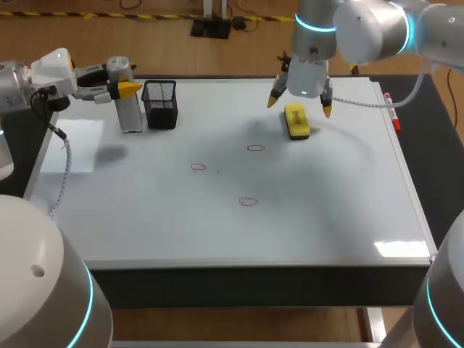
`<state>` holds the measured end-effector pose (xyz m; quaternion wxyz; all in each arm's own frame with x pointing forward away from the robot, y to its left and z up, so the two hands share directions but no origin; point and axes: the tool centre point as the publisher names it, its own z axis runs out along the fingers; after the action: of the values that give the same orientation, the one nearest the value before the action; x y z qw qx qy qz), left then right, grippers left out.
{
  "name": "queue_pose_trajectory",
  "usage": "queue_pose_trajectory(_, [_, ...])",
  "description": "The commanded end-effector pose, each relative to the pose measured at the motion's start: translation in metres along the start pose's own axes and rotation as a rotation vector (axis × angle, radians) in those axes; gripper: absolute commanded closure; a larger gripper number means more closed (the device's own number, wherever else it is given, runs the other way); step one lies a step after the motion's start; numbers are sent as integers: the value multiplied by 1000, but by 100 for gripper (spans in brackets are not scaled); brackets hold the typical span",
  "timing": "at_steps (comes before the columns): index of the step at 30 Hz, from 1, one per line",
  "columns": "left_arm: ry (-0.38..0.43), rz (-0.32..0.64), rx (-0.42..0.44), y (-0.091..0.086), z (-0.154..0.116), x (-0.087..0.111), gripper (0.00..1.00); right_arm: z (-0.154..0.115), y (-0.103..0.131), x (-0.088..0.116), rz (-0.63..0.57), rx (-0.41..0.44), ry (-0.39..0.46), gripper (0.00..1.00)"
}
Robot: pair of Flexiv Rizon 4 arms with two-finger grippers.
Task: Pick up the inspection probe, press it on each red-marked spot on the whiteboard one by one, put down the probe, pick up the eraser, and wipe off all the red marks.
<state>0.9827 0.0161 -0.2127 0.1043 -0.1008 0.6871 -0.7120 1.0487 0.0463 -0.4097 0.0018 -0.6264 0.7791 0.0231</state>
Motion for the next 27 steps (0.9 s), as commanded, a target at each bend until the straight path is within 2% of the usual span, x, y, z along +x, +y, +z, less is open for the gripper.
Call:
queue_pose_trajectory(1, [-2, 1, 1, -1, 0, 1, 100, 2, 3, -2, -16, 16, 28, 0])
queue_pose_trajectory(10, [-2, 1, 1, -1, 0, 1, 100, 4, 2, -1, -67, 40, 54, 0])
queue_pose_trajectory(24, [-2, 1, 1, -1, 0, 1, 100, 9, 1, 0, -121, 22, 73, 0])
queue_pose_trajectory(25, [-2, 1, 1, -1, 0, 1, 100, 9, 0, 0, -121, 22, 73, 3])
queue_pose_trajectory(26, [-2, 1, 1, -1, 0, 1, 100, 9, 0, -1, -122, 21, 72, 10])
queue_pose_trajectory(27, [-2, 1, 1, -1, 0, 1, 100, 9, 1, -1, -122, 21, 72, 31])
